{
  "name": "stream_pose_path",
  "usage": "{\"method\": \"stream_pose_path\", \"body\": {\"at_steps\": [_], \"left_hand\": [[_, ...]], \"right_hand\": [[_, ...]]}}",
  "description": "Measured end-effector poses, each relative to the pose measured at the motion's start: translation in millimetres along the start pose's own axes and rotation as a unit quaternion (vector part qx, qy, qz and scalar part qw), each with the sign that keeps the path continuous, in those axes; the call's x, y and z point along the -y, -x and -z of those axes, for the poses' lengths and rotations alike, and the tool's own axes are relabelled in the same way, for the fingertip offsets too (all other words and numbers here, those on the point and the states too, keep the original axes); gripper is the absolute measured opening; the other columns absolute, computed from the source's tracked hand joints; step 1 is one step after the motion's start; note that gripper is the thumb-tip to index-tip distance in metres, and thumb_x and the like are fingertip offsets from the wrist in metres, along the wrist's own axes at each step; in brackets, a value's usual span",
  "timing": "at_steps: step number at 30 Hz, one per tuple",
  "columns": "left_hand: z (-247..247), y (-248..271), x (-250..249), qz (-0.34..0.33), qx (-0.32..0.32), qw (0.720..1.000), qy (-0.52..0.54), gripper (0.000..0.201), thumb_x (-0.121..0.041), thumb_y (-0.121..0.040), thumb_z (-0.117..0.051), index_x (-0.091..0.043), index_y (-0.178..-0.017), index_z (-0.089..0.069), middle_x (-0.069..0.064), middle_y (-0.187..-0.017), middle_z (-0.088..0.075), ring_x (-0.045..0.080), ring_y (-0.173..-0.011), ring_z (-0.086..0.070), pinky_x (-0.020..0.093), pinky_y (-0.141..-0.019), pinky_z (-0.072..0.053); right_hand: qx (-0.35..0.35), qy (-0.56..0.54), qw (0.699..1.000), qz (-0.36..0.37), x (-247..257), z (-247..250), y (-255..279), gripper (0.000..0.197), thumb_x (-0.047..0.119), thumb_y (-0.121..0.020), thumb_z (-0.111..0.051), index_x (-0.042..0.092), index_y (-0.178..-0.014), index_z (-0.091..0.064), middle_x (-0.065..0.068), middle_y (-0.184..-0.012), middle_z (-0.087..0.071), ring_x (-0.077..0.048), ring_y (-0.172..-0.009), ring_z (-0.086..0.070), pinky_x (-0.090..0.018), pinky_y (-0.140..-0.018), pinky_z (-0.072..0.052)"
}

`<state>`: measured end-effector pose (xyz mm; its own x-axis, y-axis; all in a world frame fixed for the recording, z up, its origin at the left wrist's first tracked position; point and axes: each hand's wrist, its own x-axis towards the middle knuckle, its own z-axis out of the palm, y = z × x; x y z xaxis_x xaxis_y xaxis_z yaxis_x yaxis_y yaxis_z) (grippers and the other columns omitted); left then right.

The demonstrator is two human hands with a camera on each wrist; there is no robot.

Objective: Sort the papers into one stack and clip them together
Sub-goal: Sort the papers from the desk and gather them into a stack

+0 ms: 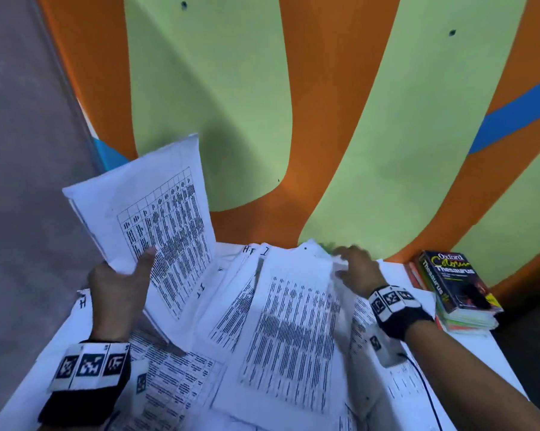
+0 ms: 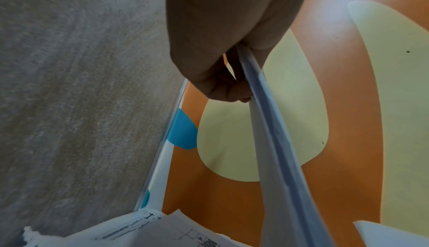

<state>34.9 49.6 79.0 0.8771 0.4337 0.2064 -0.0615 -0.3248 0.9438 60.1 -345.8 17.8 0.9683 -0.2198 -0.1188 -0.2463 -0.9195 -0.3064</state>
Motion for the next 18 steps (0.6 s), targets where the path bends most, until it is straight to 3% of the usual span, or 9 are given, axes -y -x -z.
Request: {"method": "stream_pose_path", "body": {"at_steps": [2, 3, 6, 9, 12, 14, 16, 18], "left_hand": [[-2, 2, 0, 0.006, 0.01, 1.0, 0.005, 0.056, -0.036, -0.083, -0.069, -0.015, -0.051, -0.028, 0.007, -0.05, -0.037, 0.014, -0.046, -0.032, 0.028, -0.053, -0.028], [-2, 3, 0, 0.011, 0.01, 1.0, 0.007, 0.056, -0.037, -0.083, -0.069, -0.016, -0.052, -0.027, 0.008, -0.051, -0.037, 0.014, -0.047, -0.032, 0.028, -0.053, -0.028], [-4, 4, 3, 0.024, 0.006, 1.0, 0.008, 0.056, -0.036, -0.082, -0.07, -0.018, -0.054, -0.025, 0.009, -0.054, -0.036, 0.016, -0.05, -0.032, 0.031, -0.054, -0.027], [-9, 7, 4, 0.03, 0.007, 1.0, -0.004, 0.055, -0.036, -0.083, -0.069, -0.018, -0.055, -0.024, 0.008, -0.054, -0.035, 0.017, -0.052, -0.032, 0.031, -0.054, -0.027], [-14, 10, 4, 0.027, 0.027, 0.999, -0.009, 0.056, -0.038, -0.083, -0.068, -0.016, -0.054, -0.026, 0.008, -0.052, -0.036, 0.017, -0.05, -0.033, 0.031, -0.054, -0.028], [-15, 11, 3, 0.033, 0.033, 0.999, -0.014, 0.055, -0.039, -0.083, -0.068, -0.016, -0.053, -0.027, 0.008, -0.051, -0.036, 0.016, -0.049, -0.033, 0.03, -0.054, -0.029], [-15, 12, 0, 0.034, 0.038, 0.999, -0.015, 0.056, -0.038, -0.084, -0.067, -0.016, -0.053, -0.027, 0.007, -0.05, -0.035, 0.015, -0.047, -0.031, 0.029, -0.054, -0.028], [-13, 13, -4, 0.029, 0.034, 0.999, -0.014, 0.057, -0.035, -0.085, -0.067, -0.017, -0.052, -0.025, 0.005, -0.049, -0.033, 0.013, -0.043, -0.027, 0.027, -0.053, -0.025]], "right_hand": [[-0.066, 0.004, 0.995, -0.079, -9, 9, 0, 0.06, 0.035, -0.086, -0.064, 0.015, -0.137, -0.04, -0.018, -0.132, -0.046, -0.038, -0.123, -0.046, -0.049, -0.096, -0.046], [-0.052, -0.014, 0.992, -0.118, -12, 11, 5, 0.071, 0.045, -0.085, -0.063, 0.009, -0.139, -0.034, -0.022, -0.133, -0.045, -0.04, -0.122, -0.048, -0.048, -0.094, -0.047], [0.123, -0.024, 0.982, -0.143, -14, -9, 29, 0.117, 0.076, -0.074, -0.051, -0.008, -0.145, -0.011, -0.022, -0.138, -0.049, -0.033, -0.124, -0.052, -0.04, -0.096, -0.047], [0.172, 0.003, 0.974, -0.147, 3, -50, 57, 0.144, 0.097, -0.046, -0.044, 0.002, -0.148, -0.007, -0.023, -0.14, -0.045, -0.036, -0.126, -0.048, -0.043, -0.098, -0.047], [0.124, 0.022, 0.98, -0.154, 18, -78, 68, 0.132, 0.069, -0.056, -0.075, 0.014, -0.149, 0.0, -0.03, -0.141, -0.028, -0.045, -0.124, -0.045, -0.047, -0.099, -0.045], [0.103, -0.041, 0.98, -0.164, 20, -83, 67, 0.131, 0.047, -0.064, -0.083, 0.014, -0.15, 0.011, -0.034, -0.143, -0.025, -0.045, -0.123, -0.048, -0.047, -0.098, -0.045], [0.051, -0.115, 0.979, -0.158, 14, -80, 65, 0.117, 0.028, -0.076, -0.076, 0.011, -0.15, 0.013, -0.033, -0.131, -0.047, -0.04, -0.109, -0.06, -0.041, -0.087, -0.052], [-0.012, -0.167, 0.975, -0.143, 3, -65, 57, 0.098, 0.017, -0.081, -0.07, 0.006, -0.151, -0.003, -0.018, -0.093, -0.066, -0.034, -0.083, -0.064, -0.031, -0.061, -0.048]]}}
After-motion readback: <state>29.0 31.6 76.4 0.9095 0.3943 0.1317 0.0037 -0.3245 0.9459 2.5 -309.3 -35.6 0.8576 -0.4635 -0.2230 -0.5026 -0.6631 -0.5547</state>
